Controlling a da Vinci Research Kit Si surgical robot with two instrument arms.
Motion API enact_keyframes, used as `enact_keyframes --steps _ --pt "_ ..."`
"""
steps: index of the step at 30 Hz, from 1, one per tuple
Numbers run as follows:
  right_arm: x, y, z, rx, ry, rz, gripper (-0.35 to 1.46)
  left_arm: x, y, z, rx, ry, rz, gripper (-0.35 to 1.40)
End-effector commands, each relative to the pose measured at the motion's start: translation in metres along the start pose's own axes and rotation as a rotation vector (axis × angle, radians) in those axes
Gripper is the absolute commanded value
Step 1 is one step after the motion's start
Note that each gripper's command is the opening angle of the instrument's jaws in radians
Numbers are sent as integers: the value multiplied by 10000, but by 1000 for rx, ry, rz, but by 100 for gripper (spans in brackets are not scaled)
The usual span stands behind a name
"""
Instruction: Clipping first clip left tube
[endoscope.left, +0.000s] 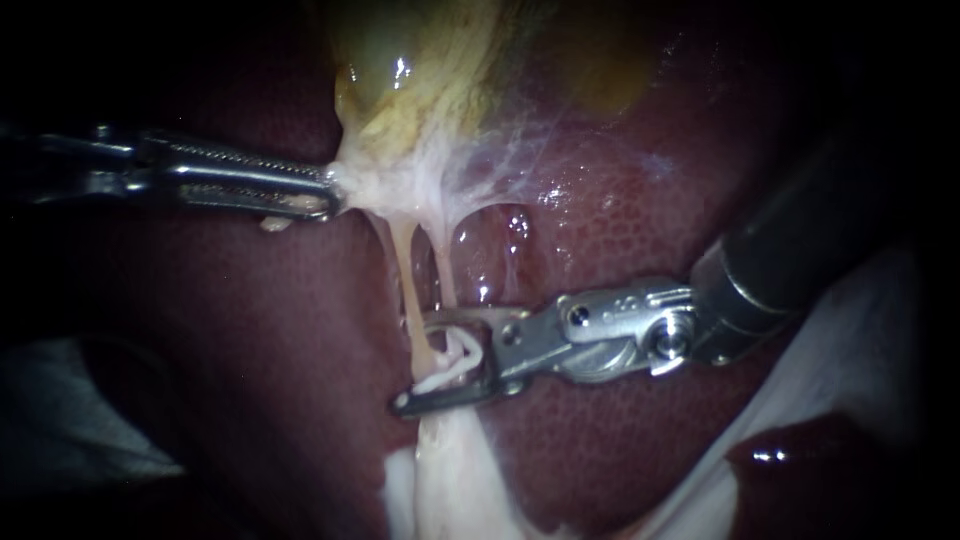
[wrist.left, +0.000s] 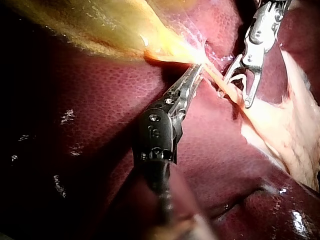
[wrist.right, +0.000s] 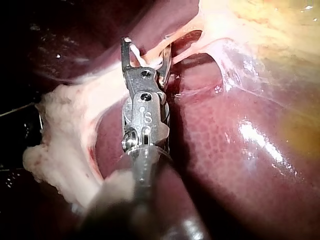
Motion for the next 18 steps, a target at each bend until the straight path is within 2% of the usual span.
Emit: enact_keyframes --steps 1,7,13,18 --pt "2 1 3 16 8 -9 49 0 0 0 0 0 0 -35" --pt "9 -2 12 90 23 -41 48 0 0 0 0 0 0 -35" --pt "18 -18 12 157 43 -74 44 0 0 0 0 0 0 -35" --pt "25 -28 13 176 45 -87 37 0 0 0 0 0 0 -35"
